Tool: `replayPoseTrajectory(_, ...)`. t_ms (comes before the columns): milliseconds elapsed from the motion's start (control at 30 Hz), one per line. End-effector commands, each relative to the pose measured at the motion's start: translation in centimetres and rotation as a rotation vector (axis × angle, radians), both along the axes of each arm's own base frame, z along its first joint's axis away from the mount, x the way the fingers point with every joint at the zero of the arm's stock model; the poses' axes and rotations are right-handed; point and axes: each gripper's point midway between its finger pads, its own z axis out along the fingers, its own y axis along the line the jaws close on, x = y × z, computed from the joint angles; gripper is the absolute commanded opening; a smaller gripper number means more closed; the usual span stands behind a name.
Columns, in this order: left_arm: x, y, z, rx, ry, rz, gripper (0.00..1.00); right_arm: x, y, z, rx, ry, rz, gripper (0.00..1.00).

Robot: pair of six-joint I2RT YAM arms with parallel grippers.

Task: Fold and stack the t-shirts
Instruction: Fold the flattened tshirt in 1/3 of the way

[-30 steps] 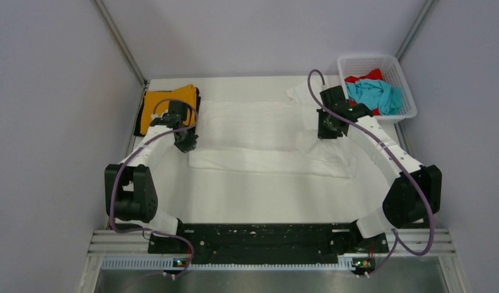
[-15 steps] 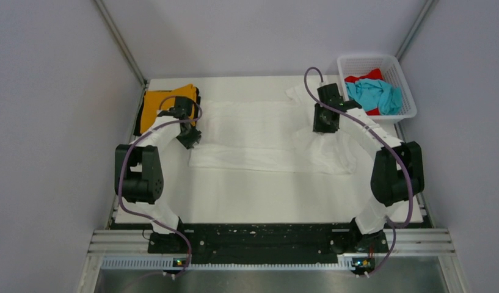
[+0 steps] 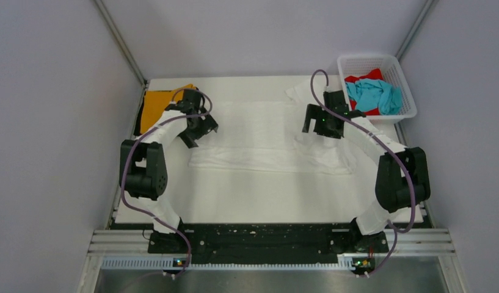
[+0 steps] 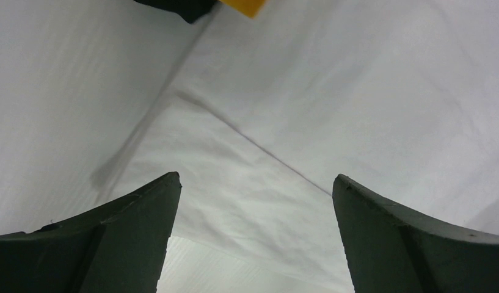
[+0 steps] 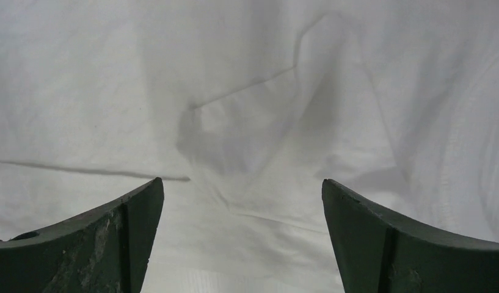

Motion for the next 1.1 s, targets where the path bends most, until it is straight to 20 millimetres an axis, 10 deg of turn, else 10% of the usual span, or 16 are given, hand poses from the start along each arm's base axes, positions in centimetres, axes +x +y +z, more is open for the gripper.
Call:
replayPoseTrajectory(0,-0.1,-3.4,-1.4,-0.058,0.019,-0.102,0.99,-0.7,2.4,-1.7,0.127,0.017,0.054,0.99)
replayPoseTrajectory(300,-4.0,-2.6,-6.1,-0.041,0.142,-0.079,0.99,-2.6,1.4,-6.8,0.090,0.091,0.004,0.99)
replayPoseTrajectory(567,-11.6,-1.6,-8.2,-0.042,0.237,-0.026,0.99,-12.0,0.2,-10.6,0.089,0.254,0.011,0.99)
replayPoseTrajectory(833,-20.5,-1.2,-8.8,-0.049,0.292,0.064,0.99,-20.7,-0.8,-10.5,0.036,0.350,-0.021,0.98)
replayPoseTrajectory(1067,-22.9,-2.5,-7.6,-0.107,0.255,0.064,0.99,-22.6,-0.6,-10.2,0.081,0.358,-0.049,0.98)
